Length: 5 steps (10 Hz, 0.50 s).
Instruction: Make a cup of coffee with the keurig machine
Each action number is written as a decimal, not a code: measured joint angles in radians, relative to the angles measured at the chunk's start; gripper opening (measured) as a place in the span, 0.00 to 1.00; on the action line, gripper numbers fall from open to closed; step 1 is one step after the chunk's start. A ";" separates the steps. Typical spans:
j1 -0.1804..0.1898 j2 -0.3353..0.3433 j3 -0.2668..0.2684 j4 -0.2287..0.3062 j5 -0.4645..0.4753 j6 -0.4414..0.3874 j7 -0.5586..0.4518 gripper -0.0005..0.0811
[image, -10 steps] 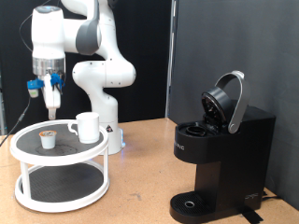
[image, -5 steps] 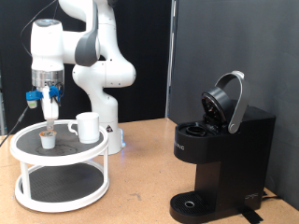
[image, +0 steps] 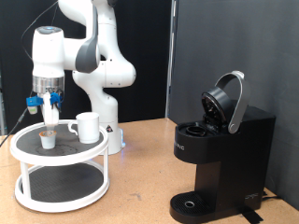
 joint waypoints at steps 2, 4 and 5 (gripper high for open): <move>-0.006 0.020 0.000 -0.009 -0.007 0.029 0.000 0.91; -0.008 0.037 0.000 -0.012 -0.007 0.048 0.000 0.91; -0.008 0.041 0.000 -0.013 -0.007 0.052 0.000 0.91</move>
